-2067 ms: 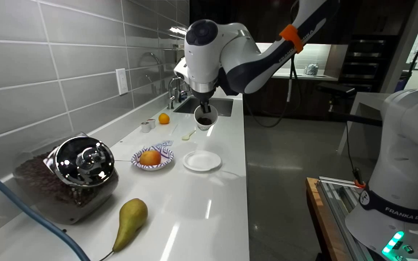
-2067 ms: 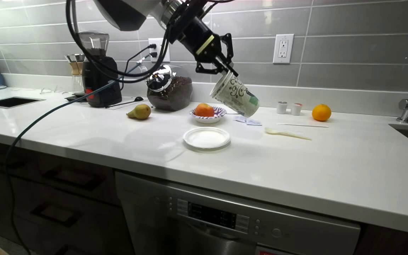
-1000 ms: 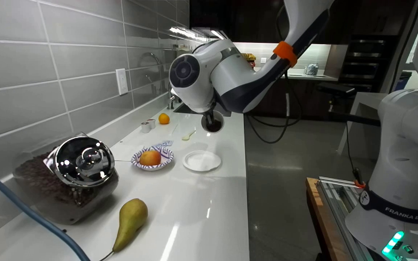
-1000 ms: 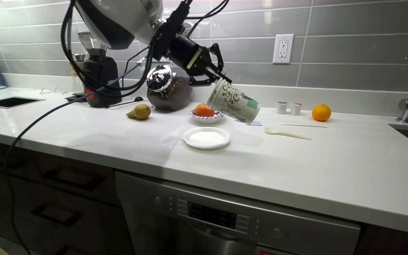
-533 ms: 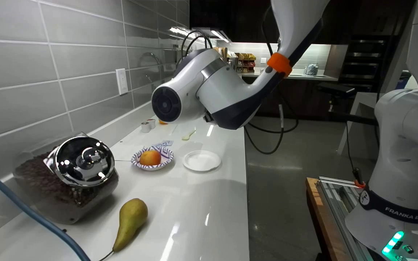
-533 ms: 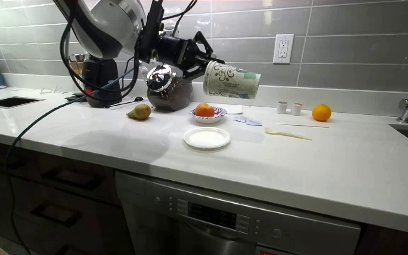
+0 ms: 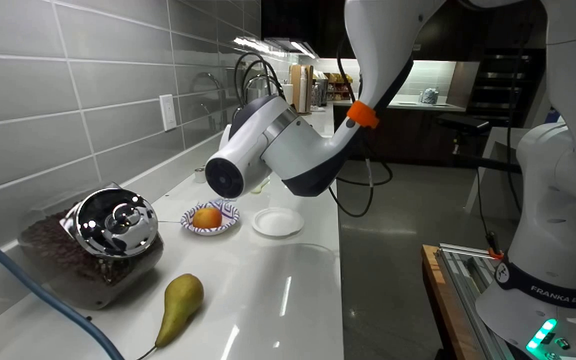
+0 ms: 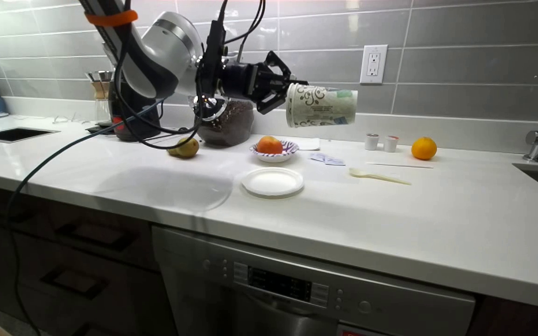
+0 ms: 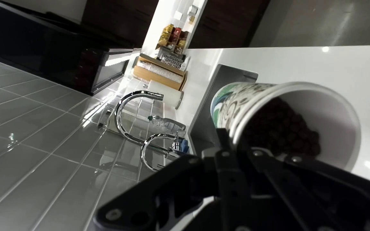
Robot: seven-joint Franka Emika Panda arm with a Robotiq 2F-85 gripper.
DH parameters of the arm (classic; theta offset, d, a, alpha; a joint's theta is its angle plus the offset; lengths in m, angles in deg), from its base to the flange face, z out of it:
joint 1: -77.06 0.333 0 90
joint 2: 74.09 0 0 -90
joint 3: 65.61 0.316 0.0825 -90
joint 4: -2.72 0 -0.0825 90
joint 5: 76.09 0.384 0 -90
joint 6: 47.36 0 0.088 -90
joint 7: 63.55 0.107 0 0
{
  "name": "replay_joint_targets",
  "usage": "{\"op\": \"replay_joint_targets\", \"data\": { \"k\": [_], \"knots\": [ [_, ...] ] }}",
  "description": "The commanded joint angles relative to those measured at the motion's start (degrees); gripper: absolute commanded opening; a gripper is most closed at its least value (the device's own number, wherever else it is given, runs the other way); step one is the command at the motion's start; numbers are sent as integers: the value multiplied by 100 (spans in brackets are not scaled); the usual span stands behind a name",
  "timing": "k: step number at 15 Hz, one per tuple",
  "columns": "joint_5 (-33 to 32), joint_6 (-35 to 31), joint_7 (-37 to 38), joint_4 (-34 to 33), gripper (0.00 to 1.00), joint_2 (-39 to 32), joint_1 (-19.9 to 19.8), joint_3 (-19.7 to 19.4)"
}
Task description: Pour the beans in the cup onto the plate
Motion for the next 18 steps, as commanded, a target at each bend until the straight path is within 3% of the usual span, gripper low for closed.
{"op": "replay_joint_targets", "data": {
  "k": [1,9,18],
  "knots": [
    [-341,55,44,-267,1,-427,-93,0],
    [-401,100,90,-519,1,-998,-97,35],
    [-479,465,212,-814,1,-1393,200,108]
  ]
}}
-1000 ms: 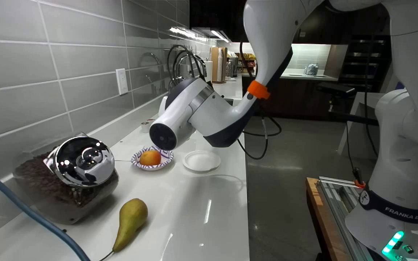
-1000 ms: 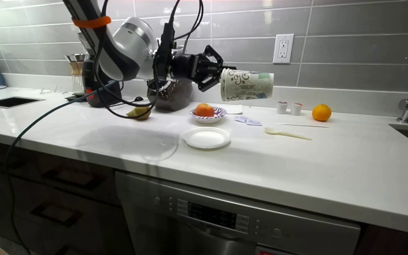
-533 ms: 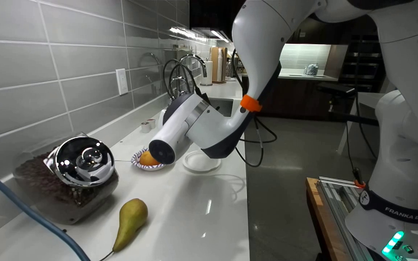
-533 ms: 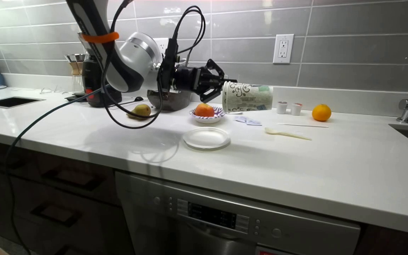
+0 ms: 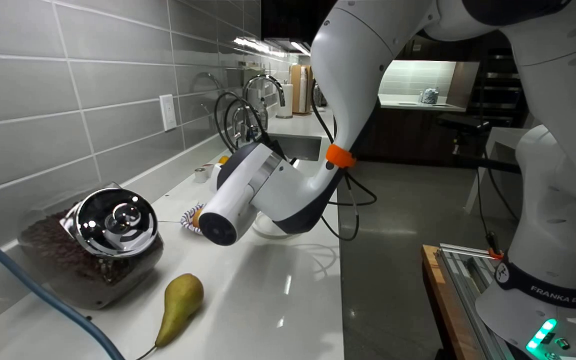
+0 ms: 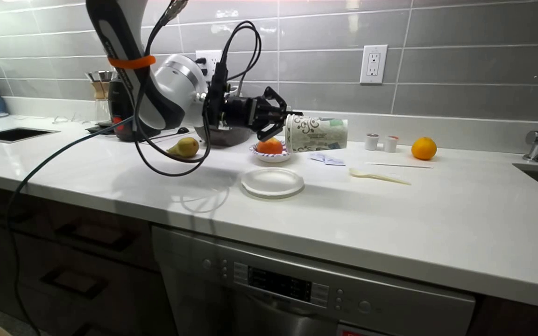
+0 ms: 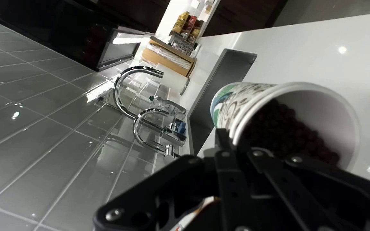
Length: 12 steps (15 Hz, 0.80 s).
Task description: Pour the beans in the cup onto the plate
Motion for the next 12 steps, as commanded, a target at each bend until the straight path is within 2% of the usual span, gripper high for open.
{"op": "replay_joint_targets", "data": {
  "k": [1,6,12],
  "knots": [
    [-129,461,111,-295,1,-281,142,39],
    [-34,1073,310,-458,1,-440,280,88],
    [3,1185,359,-540,1,-519,231,144]
  ]
}}
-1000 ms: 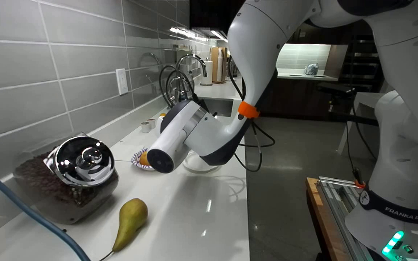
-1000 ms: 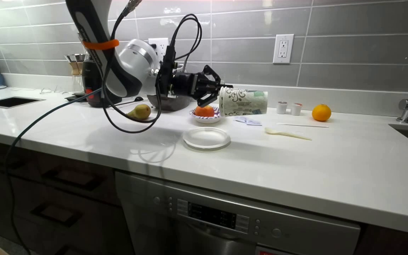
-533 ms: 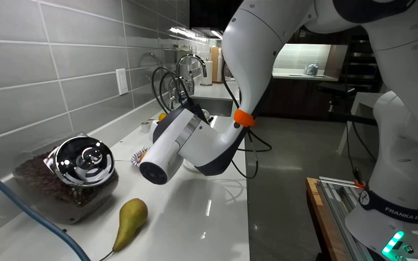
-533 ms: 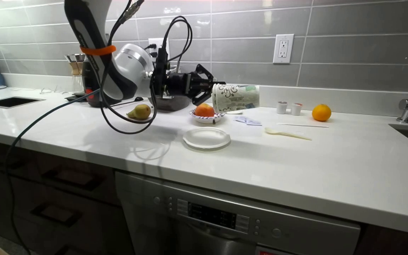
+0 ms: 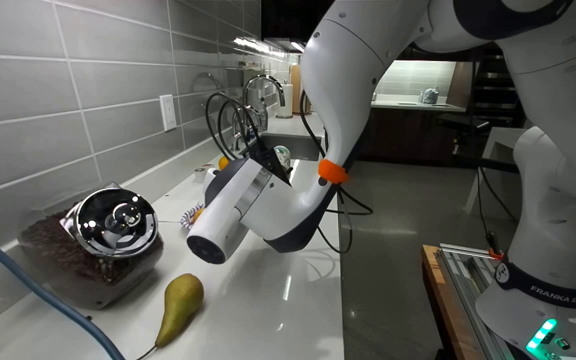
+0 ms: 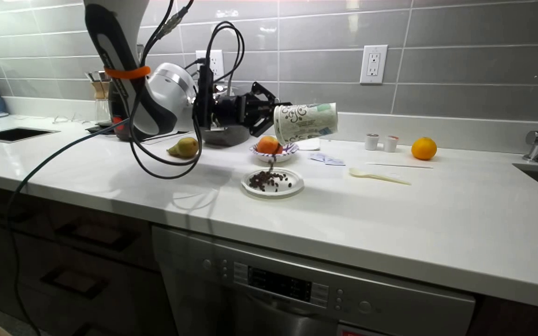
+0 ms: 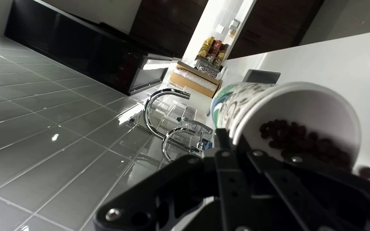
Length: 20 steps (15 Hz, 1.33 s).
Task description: Pour the beans in the cup onto the plate
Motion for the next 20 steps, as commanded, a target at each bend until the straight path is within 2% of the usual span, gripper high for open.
{"op": "replay_joint_targets", "data": {
  "k": [1,5,12,17,20],
  "knots": [
    [15,192,60,-188,1,-144,-43,53],
    [47,278,110,-183,1,-136,-55,43],
    [-160,1109,217,-245,1,-331,72,-20],
    [-378,1309,252,-228,1,-414,30,-18],
    [-259,1096,249,44,1,161,-29,156]
  ]
}}
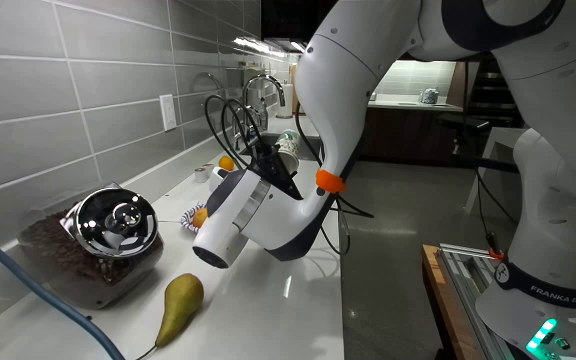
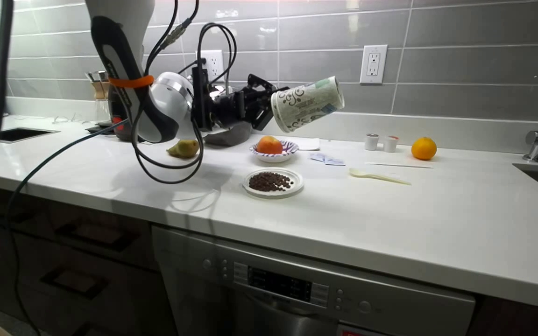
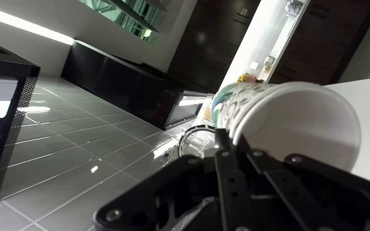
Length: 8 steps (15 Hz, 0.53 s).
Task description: Pour the beans in the cup onto the plate
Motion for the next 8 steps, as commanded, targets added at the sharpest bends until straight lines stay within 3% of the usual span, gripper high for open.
{"op": "replay_joint_targets", "data": {
  "k": [1,8],
  "knots": [
    [25,-34,-27,225,1,621,-43,212],
    [1248,-513,-176,400,1,2077,-278,535]
  ]
}}
